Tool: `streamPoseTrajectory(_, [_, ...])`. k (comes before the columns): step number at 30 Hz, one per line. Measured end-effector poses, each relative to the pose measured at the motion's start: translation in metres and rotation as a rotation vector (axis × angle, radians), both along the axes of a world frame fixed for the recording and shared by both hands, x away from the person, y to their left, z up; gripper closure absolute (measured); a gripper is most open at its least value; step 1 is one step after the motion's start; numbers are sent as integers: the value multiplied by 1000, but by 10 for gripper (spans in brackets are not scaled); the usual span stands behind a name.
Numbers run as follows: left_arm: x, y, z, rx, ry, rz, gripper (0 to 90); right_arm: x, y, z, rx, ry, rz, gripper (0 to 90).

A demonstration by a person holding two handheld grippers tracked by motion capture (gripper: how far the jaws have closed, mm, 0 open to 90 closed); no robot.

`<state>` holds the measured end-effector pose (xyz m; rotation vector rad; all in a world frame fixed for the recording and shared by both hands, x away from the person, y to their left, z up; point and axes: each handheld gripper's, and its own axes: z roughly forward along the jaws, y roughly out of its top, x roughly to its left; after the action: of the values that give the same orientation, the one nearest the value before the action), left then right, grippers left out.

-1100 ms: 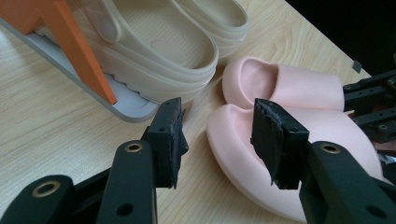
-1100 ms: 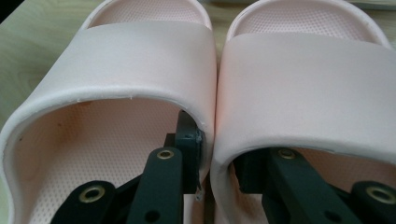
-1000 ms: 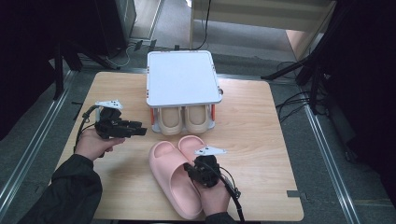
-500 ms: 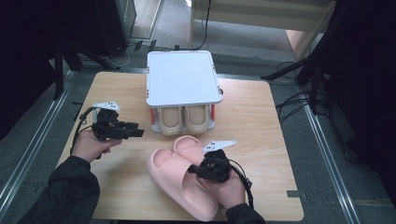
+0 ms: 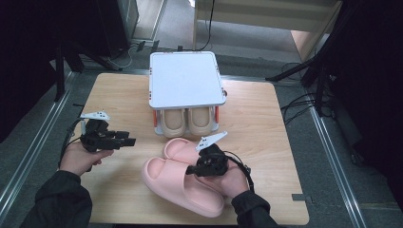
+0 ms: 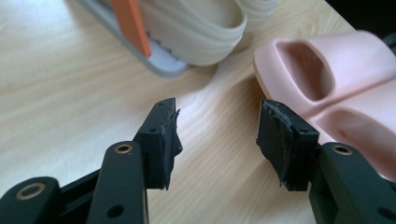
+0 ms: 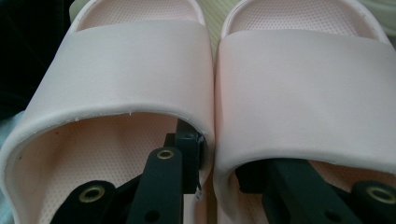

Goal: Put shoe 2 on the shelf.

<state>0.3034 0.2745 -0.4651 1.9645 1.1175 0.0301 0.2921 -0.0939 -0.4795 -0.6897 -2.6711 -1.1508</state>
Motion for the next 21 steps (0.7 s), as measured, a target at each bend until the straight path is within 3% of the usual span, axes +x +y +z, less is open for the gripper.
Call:
streamPoseTrajectory(13, [-29, 15, -10, 32, 34, 36, 458, 27, 17, 29, 3, 0, 111, 747])
streamPoseTrajectory(21, [-40, 21, -11, 24, 39, 64, 456, 33, 19, 53, 23, -8, 132, 746])
